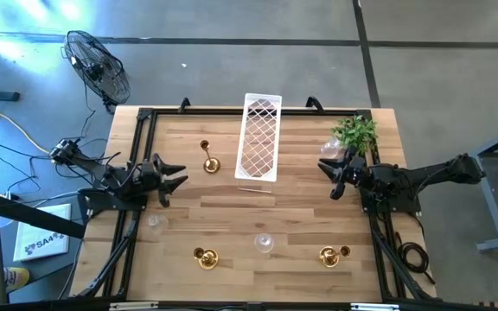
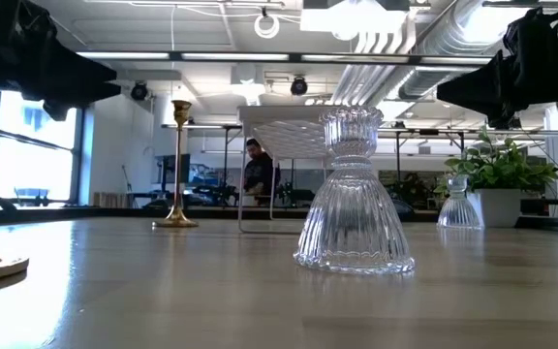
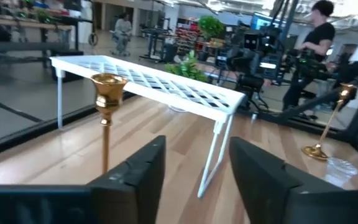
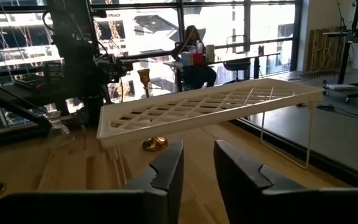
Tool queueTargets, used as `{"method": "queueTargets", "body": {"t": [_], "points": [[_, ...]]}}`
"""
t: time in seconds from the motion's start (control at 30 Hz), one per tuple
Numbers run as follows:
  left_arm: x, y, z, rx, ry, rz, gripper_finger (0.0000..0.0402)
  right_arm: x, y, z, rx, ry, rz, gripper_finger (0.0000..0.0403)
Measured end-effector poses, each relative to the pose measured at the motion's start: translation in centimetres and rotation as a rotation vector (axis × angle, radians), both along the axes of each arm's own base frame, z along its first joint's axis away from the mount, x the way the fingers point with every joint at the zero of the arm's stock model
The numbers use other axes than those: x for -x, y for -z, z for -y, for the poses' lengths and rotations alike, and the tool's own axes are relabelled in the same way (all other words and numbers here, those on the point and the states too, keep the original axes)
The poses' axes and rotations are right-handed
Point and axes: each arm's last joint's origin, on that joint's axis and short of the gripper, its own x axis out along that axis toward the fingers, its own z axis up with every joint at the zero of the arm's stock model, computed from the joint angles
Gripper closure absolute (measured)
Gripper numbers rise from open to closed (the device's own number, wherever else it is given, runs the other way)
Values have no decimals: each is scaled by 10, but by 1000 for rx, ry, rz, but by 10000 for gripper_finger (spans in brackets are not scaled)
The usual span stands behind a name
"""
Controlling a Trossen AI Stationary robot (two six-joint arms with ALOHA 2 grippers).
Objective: Pick & Place candle stick holders
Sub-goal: Put the top left gold candle holder on the shelf
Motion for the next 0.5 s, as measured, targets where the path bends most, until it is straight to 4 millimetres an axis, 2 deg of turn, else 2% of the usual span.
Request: {"method": "queueTargets", "body": {"t": [0.2,0.37,0.5], "points": [[1,-1,-3,-34,-107,-14,182,0,1,0,-29,-1,3,241],[1,-1,-2,-38,-87,-13,179,0,1,0,-29,1,3,187],[1,-1,-2,-38,-83,-13,179,0,1,0,-29,6,7,164]]}}
